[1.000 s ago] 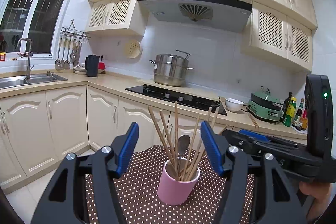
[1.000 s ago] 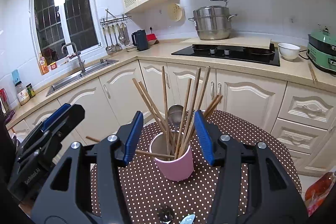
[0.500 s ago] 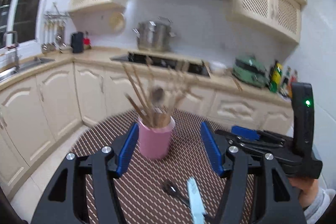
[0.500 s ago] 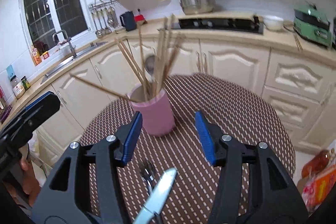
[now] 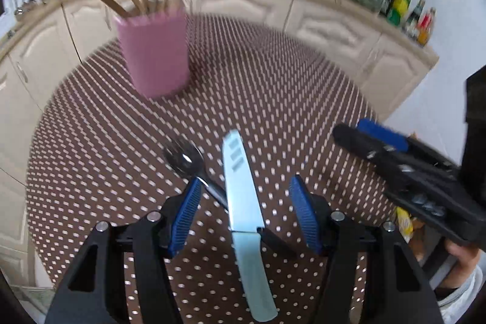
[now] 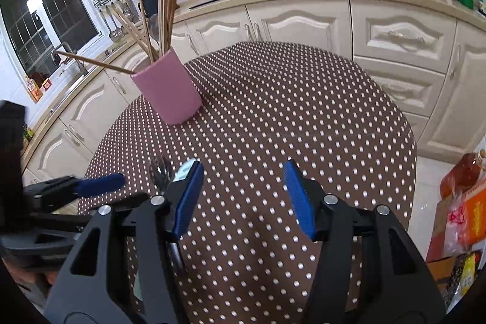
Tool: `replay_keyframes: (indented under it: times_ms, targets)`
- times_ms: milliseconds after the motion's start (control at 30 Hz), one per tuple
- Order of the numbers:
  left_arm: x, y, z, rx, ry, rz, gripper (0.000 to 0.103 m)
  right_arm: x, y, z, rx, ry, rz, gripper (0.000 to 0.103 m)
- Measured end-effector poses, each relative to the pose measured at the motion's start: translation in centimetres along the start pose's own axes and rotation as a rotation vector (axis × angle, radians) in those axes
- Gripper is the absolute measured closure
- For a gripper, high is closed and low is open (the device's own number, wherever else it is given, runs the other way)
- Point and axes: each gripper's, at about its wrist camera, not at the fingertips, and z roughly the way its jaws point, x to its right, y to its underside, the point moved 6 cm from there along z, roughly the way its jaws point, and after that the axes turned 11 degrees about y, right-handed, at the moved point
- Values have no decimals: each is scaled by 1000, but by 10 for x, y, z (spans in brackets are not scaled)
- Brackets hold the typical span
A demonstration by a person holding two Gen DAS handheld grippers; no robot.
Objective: Organize utensils
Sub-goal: 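Move both open grippers back over the blue knife and dark spoon, then grasp the blue knife with the left gripper while the right gripper grasps the dark spoon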
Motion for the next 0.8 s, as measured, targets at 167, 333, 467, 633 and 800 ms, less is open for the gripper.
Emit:
replay_keyframes:
  times_ms: [167, 333, 467, 633, 800]
  targets:
    - [-8, 9, 29, -90, -35, -31, 43, 10, 12, 4, -28, -11, 13, 46]
    - [-11, 10, 43, -131, -66, -24, 43, 15, 18, 6, -45, -23, 25, 45]
    - [-11, 2, 49, -132, -109, -15, 57, 18, 19, 8, -53, -31, 29, 45]
    - [-22, -3, 50, -120, -91, -62, 74, 20, 21, 10, -69, -37, 30, 44]
    - [-40, -5, 42, -97, -21, -119, 75, 18, 21, 13, -83, -36, 27, 44]
